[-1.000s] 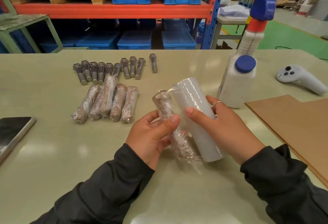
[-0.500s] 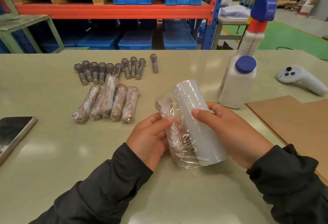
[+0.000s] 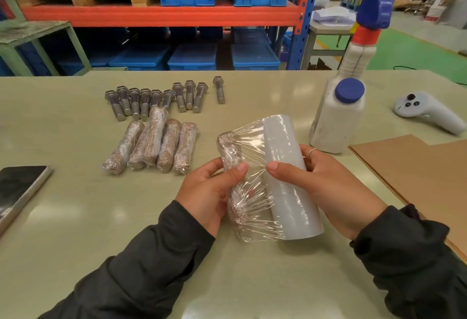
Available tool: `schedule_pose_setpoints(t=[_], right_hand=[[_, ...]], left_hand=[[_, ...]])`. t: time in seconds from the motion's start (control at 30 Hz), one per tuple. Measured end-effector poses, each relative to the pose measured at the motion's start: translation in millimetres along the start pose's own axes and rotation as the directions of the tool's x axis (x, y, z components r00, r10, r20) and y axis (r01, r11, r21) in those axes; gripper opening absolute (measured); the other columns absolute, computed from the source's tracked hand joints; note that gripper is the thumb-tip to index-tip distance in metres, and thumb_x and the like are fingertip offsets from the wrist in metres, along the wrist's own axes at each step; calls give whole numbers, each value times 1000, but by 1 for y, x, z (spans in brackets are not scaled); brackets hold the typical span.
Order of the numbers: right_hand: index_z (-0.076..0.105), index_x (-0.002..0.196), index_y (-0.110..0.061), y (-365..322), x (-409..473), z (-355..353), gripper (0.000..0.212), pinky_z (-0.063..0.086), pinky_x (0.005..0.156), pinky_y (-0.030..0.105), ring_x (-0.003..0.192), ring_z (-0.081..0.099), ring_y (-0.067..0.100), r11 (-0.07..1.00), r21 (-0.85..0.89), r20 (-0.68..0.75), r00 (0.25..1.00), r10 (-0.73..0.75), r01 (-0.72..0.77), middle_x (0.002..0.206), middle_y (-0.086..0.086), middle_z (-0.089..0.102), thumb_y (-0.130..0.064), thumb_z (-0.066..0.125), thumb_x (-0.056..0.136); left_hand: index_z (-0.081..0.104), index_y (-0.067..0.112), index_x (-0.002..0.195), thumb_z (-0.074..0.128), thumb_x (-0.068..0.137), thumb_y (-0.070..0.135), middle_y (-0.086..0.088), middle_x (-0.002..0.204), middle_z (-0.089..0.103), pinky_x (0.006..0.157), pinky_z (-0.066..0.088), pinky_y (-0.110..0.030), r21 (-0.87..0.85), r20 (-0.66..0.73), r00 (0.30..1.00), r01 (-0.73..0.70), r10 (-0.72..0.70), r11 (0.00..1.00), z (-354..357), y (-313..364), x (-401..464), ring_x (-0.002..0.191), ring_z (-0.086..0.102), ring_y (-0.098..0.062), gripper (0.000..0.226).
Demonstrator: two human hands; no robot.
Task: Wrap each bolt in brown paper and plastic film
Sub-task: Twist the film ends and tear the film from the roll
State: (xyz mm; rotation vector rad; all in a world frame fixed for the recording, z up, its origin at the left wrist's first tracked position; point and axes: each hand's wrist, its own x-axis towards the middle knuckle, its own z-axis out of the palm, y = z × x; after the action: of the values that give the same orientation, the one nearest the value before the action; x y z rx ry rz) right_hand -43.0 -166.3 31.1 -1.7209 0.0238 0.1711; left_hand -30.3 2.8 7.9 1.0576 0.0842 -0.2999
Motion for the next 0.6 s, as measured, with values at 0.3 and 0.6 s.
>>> schedule_pose_setpoints(t=[0.3, 0.6], right_hand=[[61, 104, -18, 0, -3, 8, 57, 50, 55, 21, 65, 68, 12, 999, 33, 36, 999, 40, -42, 81, -2, 72, -42, 73, 54], [59, 105, -21, 1, -4, 12, 59, 51, 60, 22, 74, 70, 13, 1000, 2, 29, 999, 23, -23, 87, -3, 71, -43, 76, 53]], left_hand=[[62, 5, 94, 58, 66, 10, -7, 70, 69, 58, 58, -31, -57, 93, 995, 23, -18, 998, 5, -3, -3, 60, 66, -15, 29], [54, 9, 85, 62, 64, 12, 0, 55, 59, 47, 48, -19, 53, 87, 987, -140, 135, 989, 9, -8, -4, 49, 58, -8, 22]])
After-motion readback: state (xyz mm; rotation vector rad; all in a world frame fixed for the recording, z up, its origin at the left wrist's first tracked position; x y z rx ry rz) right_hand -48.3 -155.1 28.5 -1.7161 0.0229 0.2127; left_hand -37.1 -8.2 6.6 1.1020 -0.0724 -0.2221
